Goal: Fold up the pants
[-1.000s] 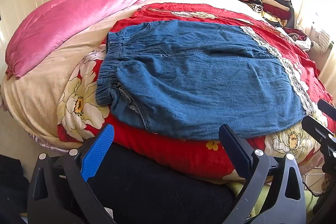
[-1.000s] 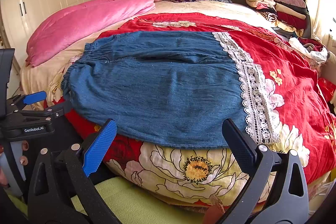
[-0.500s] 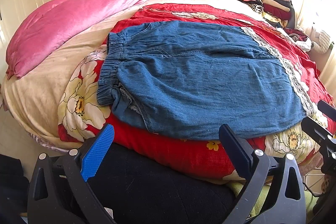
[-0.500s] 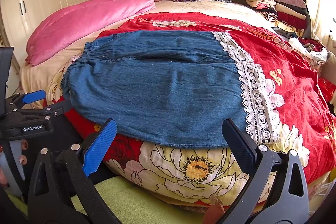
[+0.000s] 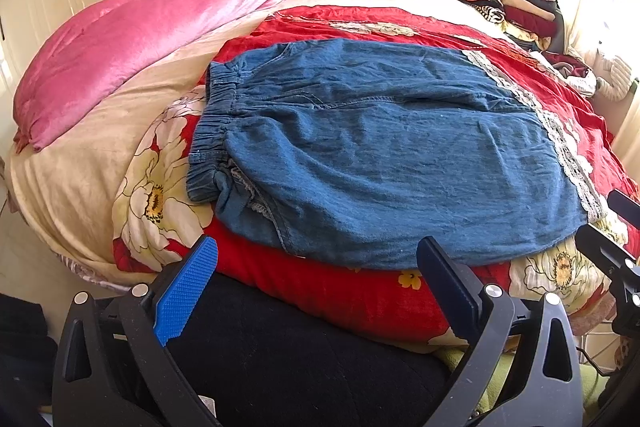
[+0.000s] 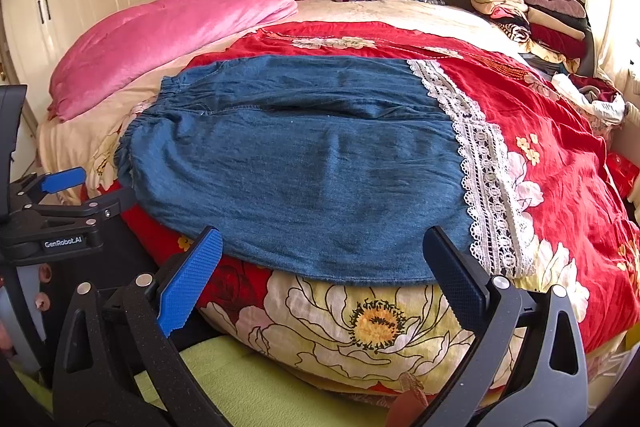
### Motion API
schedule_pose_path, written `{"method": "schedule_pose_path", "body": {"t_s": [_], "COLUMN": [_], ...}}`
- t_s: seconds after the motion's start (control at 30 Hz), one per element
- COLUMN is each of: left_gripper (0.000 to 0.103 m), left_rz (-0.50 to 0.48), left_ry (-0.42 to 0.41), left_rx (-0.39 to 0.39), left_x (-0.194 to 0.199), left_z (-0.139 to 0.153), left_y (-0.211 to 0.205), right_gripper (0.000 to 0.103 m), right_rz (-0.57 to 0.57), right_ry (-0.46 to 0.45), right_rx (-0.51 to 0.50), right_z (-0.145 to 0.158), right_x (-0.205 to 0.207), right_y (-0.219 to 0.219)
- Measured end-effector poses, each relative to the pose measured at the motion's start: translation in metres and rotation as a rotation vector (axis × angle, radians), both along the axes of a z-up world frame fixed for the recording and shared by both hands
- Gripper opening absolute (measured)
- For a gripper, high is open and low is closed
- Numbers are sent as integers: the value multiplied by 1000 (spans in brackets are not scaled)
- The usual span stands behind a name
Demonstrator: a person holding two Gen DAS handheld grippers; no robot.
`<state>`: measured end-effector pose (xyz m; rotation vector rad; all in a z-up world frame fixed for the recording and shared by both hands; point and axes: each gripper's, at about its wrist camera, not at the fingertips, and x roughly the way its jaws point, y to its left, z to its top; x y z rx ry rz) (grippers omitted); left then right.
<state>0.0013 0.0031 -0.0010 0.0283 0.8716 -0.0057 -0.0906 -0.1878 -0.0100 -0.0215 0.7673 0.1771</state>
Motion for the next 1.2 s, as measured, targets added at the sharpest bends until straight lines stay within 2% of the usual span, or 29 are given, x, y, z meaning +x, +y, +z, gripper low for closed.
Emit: {"method": "schedule_pose_path", "body": {"t_s": [0.5,0.73,1.2], "left_gripper": [99,99,99], "left_rz": [44,90,191], "left_ry": [-2,-9,28], "left_rx": [10,-6,-39], "left_x": [29,57,125], "left_z": [4,11,11], "left_y": [19,41,86], "right_gripper": [95,95,95], "right_rz": [60,102,132], "right_ry": [8,-59,-97], "right_rx": [-27,-80,-103], "right_z": [1,17,37], "right_x": [29,61,137], "right_y": [21,45,67]}}
